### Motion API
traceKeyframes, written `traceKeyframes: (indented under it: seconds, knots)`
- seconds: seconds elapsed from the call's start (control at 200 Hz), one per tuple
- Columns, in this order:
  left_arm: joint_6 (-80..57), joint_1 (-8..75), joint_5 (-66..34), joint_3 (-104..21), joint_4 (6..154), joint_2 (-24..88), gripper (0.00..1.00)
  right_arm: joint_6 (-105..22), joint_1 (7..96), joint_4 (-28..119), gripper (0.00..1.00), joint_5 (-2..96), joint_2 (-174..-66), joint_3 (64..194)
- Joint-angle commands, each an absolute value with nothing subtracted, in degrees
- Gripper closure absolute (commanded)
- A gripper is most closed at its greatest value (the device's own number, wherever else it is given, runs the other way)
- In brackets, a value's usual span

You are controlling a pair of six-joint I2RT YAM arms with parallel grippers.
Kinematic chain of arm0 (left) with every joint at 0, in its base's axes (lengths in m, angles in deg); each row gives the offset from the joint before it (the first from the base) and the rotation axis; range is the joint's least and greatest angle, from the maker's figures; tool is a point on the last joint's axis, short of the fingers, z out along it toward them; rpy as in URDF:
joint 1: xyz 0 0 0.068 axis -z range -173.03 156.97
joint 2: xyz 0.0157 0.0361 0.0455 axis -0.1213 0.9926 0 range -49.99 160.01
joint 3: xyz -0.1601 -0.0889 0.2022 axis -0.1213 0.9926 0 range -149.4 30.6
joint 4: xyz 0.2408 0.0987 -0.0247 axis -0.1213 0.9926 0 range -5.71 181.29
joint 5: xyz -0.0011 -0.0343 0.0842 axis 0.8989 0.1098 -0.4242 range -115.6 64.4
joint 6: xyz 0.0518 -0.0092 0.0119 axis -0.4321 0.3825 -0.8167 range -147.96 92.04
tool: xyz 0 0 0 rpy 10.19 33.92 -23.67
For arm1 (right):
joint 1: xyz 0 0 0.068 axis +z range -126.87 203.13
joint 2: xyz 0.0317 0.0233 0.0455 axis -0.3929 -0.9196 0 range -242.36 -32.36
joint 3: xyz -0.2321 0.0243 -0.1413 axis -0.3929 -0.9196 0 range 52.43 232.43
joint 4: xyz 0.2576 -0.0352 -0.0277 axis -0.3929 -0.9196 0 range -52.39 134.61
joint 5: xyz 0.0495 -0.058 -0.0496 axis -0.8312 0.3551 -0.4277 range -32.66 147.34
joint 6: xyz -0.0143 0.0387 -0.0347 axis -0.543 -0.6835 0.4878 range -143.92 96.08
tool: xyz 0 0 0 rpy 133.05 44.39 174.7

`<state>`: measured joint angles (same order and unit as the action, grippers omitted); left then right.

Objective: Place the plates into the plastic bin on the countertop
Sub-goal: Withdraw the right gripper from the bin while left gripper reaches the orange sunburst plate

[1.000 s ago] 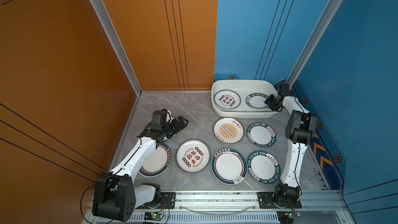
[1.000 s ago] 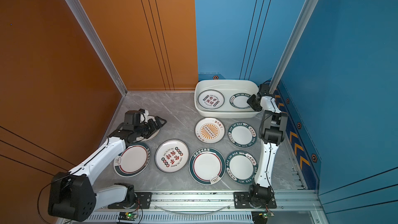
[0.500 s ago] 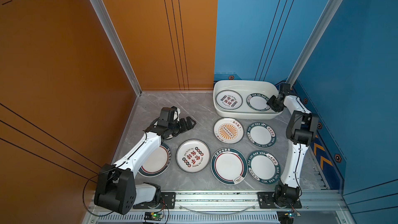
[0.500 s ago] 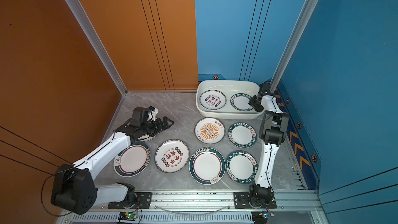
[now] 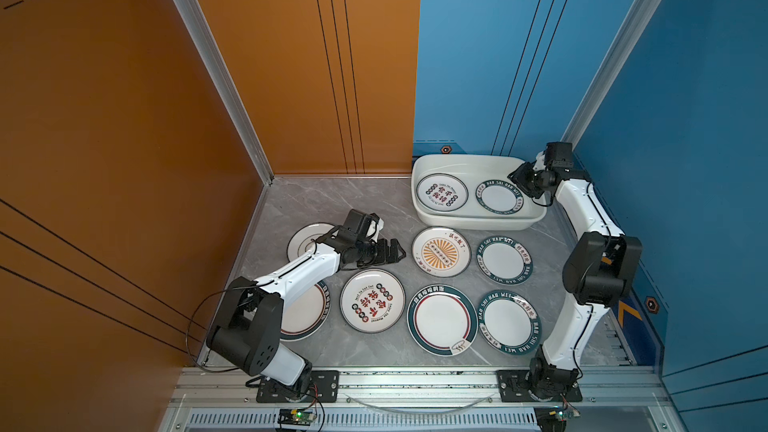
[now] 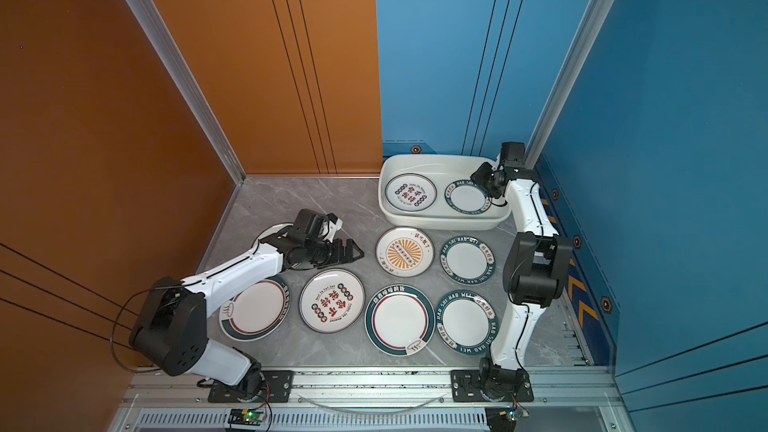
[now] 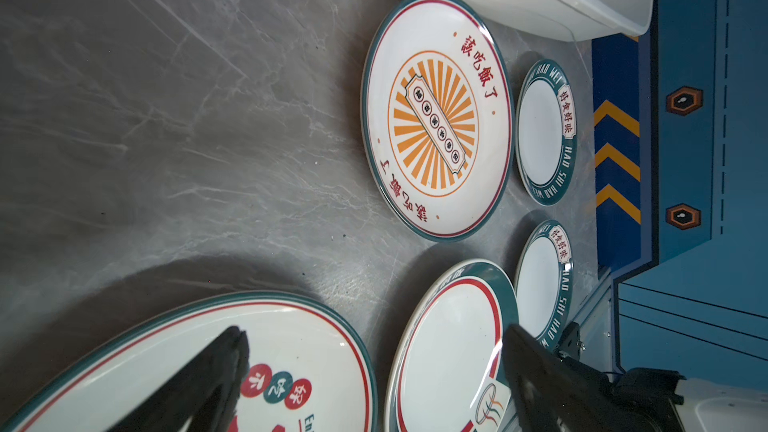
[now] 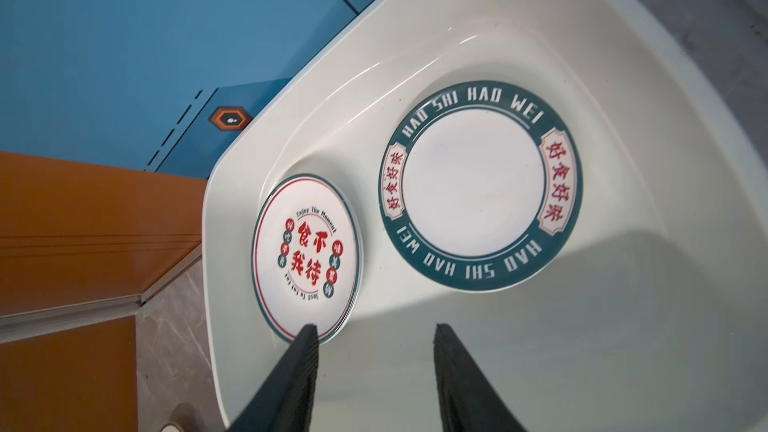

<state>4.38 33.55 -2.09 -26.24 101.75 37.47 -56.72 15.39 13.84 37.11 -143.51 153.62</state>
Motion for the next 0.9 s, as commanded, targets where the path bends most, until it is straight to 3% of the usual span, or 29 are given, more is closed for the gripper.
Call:
traceKeyframes:
  seconds: [0.0,0.47,0.486,0.586,0.896]
  knots:
    - [4.44,34.19,-1.83,-28.03,99.48,40.08,0.05,-55.74,16.31,15.47,0.52,34.0,-139.5,148.13]
    - [10.72,37.19,-2.77,-32.24,86.81,52.34,0.13,-55.91,18.82,18.94,0.51,31.27,-132.33,137.06]
    - [10.81,37.28,-2.86,-32.46,86.73,52.85,0.17,-55.86,18.83,19.07,0.51,31.21,-132.25,136.94]
    - [11.43,37.96,-3.03,-34.11,86.15,55.64,0.21,-56.0,18.87,19.39,0.51,30.97,-132.02,135.99]
    - [13.52,38.87,-3.99,-33.66,82.86,60.62,0.28,-55.73,18.74,19.99,0.51,30.31,-130.4,133.34]
